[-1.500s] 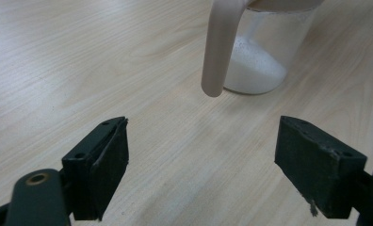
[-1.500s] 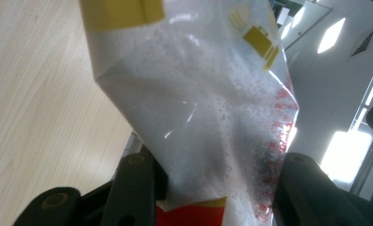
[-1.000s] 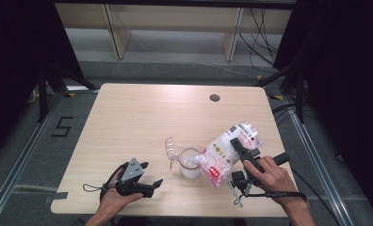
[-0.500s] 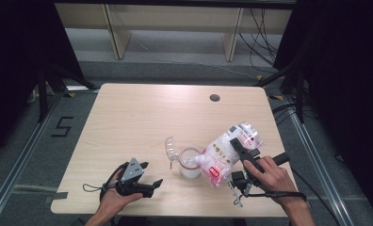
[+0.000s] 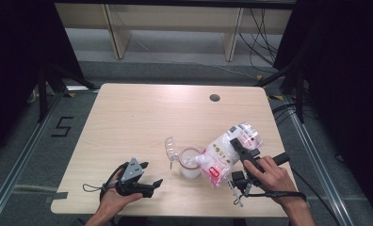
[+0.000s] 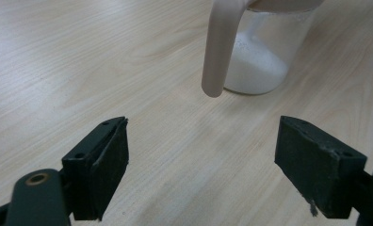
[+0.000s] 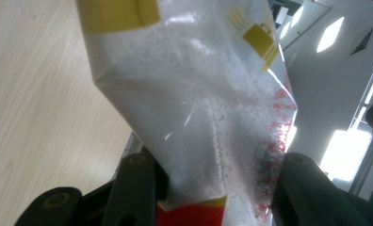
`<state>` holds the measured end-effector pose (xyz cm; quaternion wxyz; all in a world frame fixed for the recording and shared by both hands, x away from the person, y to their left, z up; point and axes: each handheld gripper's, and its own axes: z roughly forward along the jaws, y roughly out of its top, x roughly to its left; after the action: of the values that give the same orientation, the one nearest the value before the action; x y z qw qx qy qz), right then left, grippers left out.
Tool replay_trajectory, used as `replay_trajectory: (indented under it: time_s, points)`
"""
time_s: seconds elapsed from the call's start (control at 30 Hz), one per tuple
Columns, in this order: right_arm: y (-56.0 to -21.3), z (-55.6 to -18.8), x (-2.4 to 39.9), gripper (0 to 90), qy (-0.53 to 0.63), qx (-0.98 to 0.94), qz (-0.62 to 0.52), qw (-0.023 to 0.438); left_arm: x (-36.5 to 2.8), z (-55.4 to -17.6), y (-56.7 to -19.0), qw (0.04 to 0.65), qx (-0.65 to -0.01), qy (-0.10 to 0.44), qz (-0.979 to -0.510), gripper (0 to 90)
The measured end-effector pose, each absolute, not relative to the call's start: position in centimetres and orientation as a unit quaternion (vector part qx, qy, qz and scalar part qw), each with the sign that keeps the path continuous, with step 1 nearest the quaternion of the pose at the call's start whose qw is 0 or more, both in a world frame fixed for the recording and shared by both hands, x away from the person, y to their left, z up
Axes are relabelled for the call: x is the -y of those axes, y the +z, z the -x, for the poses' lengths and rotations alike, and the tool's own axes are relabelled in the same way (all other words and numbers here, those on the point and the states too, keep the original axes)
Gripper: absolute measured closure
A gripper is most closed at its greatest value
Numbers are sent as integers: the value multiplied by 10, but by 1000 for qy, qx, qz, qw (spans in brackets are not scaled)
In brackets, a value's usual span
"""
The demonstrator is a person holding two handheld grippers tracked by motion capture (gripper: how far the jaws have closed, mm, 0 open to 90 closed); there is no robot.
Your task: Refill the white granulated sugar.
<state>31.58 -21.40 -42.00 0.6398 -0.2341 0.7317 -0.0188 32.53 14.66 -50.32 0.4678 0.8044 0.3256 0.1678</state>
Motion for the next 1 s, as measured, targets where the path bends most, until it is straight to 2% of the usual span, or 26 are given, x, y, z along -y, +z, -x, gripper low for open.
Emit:
replay_trajectory:
  time_s: [1.0]
  points:
    - [-419,-317,213,634,-17,-727,243,642,-148,-326,-503,458,-318,172,-812,177]
